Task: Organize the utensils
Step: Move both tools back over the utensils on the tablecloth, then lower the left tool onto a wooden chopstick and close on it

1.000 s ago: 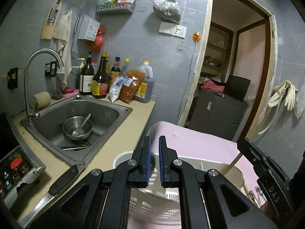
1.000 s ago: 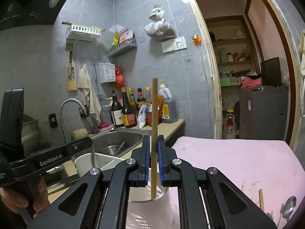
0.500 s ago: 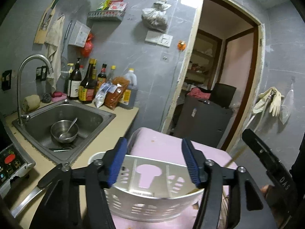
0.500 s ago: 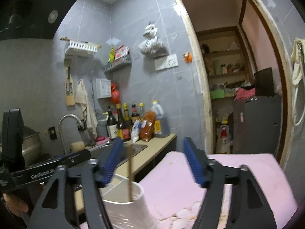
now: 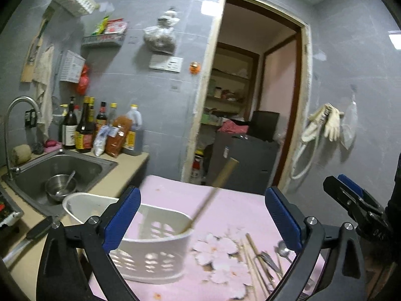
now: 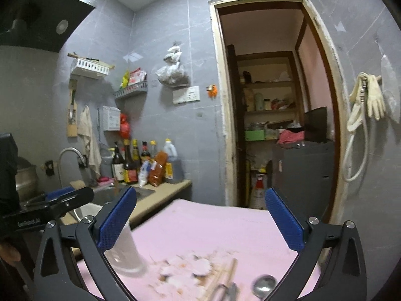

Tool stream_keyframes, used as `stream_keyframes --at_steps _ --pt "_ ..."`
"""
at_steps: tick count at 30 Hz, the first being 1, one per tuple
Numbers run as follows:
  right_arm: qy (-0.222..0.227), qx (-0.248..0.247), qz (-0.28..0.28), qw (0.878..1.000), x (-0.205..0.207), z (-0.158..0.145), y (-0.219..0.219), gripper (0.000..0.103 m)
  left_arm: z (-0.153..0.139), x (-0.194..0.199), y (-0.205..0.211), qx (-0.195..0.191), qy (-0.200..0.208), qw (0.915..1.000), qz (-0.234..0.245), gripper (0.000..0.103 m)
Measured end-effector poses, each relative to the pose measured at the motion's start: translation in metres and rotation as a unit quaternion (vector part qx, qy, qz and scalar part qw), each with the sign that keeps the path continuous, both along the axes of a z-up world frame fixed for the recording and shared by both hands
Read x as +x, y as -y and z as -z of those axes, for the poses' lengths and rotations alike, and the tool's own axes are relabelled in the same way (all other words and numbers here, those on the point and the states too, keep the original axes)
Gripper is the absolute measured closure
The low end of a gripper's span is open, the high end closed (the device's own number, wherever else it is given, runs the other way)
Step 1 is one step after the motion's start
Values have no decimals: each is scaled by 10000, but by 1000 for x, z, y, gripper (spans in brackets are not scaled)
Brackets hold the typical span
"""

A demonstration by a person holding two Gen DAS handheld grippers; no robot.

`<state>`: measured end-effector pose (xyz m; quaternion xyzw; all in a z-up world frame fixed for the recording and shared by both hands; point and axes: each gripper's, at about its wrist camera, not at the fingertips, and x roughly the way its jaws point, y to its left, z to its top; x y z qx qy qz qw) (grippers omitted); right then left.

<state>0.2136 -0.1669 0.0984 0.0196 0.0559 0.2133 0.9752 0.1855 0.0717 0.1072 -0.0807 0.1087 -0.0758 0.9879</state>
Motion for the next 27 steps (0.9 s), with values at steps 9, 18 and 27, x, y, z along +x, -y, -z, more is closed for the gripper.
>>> stream_keyframes --at_steps 9,18,27 --pt "-440 -406 369 9975 -9 24 48 0 31 5 55 471 -545 9959 552 5" --pt "-1229 -860 579 9870 9 60 75 0 76 29 87 871 -1449 9824 795 5" --pt "-2289 -1289 432 9639 42 99 80 3 112 66 98 1188 -2387 9599 867 9"
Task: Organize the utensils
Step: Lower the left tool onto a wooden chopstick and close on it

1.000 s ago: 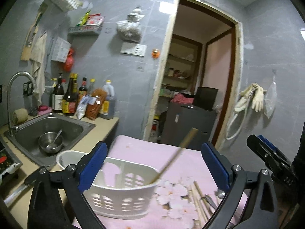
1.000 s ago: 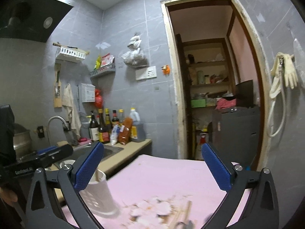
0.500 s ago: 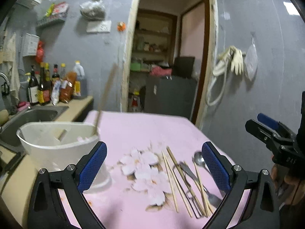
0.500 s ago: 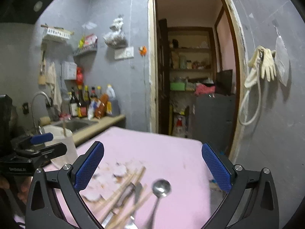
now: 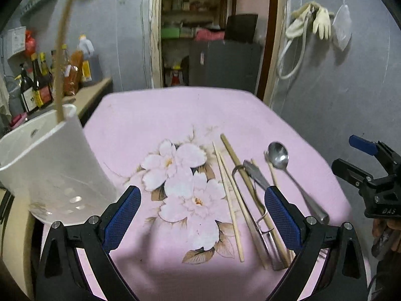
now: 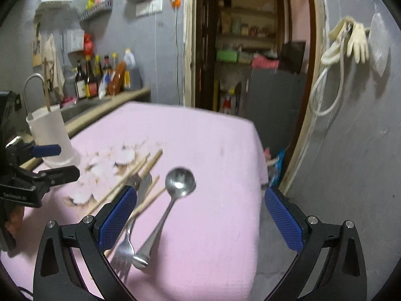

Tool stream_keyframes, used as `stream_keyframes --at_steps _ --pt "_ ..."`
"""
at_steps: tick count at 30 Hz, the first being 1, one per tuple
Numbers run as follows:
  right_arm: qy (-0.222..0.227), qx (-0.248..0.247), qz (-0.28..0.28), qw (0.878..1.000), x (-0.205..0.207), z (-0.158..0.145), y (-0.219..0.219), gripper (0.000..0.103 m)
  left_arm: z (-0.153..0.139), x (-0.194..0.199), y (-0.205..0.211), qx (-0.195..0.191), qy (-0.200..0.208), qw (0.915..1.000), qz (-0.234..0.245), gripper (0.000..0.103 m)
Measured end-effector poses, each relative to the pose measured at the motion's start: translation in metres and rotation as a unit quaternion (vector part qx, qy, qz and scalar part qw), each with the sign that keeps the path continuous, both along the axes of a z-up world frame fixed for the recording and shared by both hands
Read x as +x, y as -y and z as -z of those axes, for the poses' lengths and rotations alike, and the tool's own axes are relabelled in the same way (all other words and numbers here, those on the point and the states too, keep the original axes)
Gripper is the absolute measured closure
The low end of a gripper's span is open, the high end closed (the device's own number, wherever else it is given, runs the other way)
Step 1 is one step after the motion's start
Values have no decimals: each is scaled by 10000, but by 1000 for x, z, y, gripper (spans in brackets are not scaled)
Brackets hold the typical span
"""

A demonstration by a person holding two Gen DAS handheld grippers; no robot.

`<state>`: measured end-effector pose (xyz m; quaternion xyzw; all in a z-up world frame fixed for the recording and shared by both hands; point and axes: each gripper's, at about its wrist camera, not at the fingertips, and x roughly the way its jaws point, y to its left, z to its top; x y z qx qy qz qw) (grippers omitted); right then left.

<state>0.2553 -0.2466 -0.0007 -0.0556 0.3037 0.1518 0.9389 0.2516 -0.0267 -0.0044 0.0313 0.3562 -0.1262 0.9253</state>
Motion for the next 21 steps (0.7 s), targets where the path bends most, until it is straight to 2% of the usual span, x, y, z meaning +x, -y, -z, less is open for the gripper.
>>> stream_keyframes --at_steps 2,3,5,7,10,13,15,17,21 --pt "-238 -19 -121 9996 6 8 -2 11 6 7 2 64 -198 9998 52 26" --pt "-428 23 -230 9988 11 12 -3 13 10 12 4 99 -324 9994 95 30" --pt "-680 35 -315 9972 19 20 -6 19 17 22 7 99 -581 9980 223 47" --pt "-830 -74 -380 9958 24 25 -10 24 25 33 11 39 -852 9959 309 56" --pt "-1022 -195 -466 9935 30 31 -15 30 33 49 12 -74 -1140 9927 383 65" --pt "-1158 -329 -501 9915 38 35 -18 37 35 59 13 -26 -1235 9914 422 72" --pt "-1214 -368 -531 9905 43 38 -19 38 36 65 15 82 -1296 9907 398 80" --pt "-1267 -358 -528 9899 49 39 -19 38 38 72 15 11 -1399 9891 458 89" --pt "-1309 -452 -550 9888 60 40 -25 38 38 85 16 -40 -1532 9869 513 91"
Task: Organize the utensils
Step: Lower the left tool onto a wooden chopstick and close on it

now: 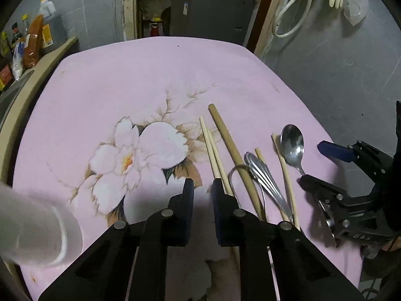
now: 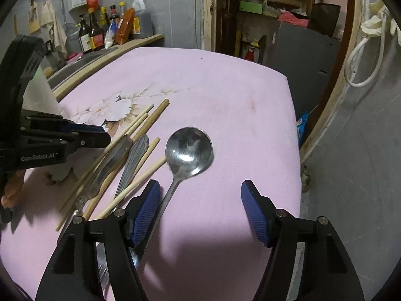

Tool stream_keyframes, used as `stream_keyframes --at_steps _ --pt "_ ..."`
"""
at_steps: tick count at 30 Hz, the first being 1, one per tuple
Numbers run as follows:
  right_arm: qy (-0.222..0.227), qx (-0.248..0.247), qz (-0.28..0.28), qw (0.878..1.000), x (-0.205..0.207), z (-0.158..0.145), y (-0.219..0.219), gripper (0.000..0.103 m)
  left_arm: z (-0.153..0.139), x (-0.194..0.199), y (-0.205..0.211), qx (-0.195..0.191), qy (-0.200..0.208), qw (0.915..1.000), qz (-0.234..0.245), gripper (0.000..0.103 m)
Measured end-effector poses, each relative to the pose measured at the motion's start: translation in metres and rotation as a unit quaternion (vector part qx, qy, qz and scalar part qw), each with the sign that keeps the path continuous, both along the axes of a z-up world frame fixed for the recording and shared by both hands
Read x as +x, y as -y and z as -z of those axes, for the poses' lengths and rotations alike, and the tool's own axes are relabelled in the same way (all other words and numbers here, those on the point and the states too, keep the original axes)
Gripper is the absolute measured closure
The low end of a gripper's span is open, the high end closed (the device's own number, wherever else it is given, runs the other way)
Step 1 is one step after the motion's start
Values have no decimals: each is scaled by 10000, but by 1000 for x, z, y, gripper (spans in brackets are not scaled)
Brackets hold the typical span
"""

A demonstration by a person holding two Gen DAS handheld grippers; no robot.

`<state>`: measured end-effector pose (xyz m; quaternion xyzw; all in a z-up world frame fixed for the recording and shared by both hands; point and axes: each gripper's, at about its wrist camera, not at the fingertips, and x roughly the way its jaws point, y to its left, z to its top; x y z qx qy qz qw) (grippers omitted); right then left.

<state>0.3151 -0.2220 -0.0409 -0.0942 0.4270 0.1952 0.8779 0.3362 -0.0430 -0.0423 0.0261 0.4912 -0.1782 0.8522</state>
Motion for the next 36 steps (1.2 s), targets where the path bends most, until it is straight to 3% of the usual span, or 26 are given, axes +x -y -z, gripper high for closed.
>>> stream_keyframes --at_steps 7,17,21,30,33,36 --pt "-43 -94 -6 9999 16 1 -10 38 -1 20 0 -99 -249 9996 85 91" --pt "-48 -80 -1 10000 18 1 -6 39 -6 19 -7 -588 -308 9972 332 91" --pt "-55 -63 27 10000 21 0 -6 42 -5 19 -5 -410 -260 9984 297 91" --pt "-61 -14 25 10000 24 1 -9 43 -2 26 -6 -519 -304 9979 247 91" --pt "-54 -10 25 10000 24 1 -8 43 -2 24 -8 -610 -276 9974 255 99" --pt "-49 -1 24 10000 23 1 -9 43 -2 23 -10 -635 -255 9976 128 100"
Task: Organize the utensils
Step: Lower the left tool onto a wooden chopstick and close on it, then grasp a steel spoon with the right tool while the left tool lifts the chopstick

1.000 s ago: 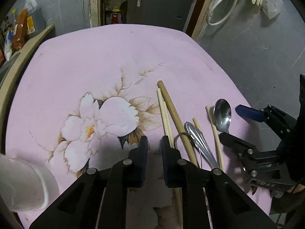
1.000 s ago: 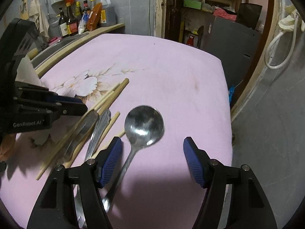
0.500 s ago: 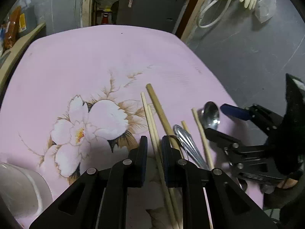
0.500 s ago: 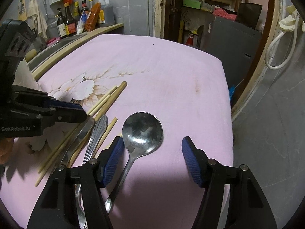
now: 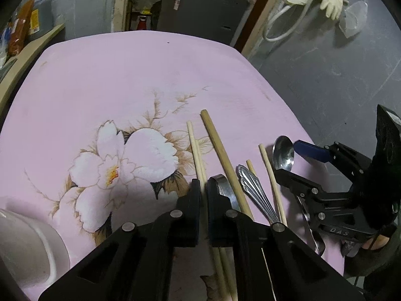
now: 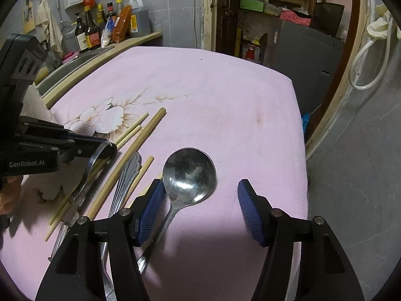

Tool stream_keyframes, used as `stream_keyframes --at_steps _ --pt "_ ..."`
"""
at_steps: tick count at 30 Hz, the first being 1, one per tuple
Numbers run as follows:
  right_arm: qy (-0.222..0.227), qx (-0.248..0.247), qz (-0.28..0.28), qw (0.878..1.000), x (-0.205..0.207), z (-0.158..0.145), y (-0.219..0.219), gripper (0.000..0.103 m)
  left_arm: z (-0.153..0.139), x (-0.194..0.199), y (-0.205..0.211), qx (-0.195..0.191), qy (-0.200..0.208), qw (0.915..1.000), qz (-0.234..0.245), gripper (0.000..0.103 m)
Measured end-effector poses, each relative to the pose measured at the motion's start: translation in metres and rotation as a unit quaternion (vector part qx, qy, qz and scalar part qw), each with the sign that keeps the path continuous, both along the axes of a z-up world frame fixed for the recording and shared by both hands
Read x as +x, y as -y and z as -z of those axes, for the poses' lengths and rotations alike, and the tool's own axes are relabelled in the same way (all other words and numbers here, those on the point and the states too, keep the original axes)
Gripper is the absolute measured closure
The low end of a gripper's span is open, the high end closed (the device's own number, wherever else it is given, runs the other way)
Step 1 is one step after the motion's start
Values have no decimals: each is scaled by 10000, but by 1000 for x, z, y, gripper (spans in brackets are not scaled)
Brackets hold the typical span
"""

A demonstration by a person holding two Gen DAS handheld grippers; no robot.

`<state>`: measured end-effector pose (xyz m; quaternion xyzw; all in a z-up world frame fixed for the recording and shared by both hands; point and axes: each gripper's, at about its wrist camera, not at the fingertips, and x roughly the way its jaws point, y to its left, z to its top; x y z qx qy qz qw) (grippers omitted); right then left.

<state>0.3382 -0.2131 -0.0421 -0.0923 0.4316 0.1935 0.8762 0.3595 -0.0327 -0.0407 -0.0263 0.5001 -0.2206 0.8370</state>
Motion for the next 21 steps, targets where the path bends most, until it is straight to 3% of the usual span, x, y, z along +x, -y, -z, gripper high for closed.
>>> stream_keyframes --at_steps 6,11,15,18,19,21 --pt "30 -58 -15 10000 -1 1 -4 47 -1 -8 -6 74 99 9996 -259 100" --pt "12 -118 -9 9999 0 2 -8 47 -3 -13 7 690 298 9969 -233 99" --pt "-20 -104 -13 9999 3 3 -9 47 1 -7 18 929 261 9952 -175 98" --pt "-30 -82 -84 9999 3 2 -10 53 2 -2 23 1005 237 9945 -156 98" --pt "-40 -51 -151 9999 2 2 -11 62 2 -1 24 993 220 9946 -183 98" --pt "-8 -98 -156 9998 1 2 -13 63 4 -3 22 985 225 9947 -206 98"
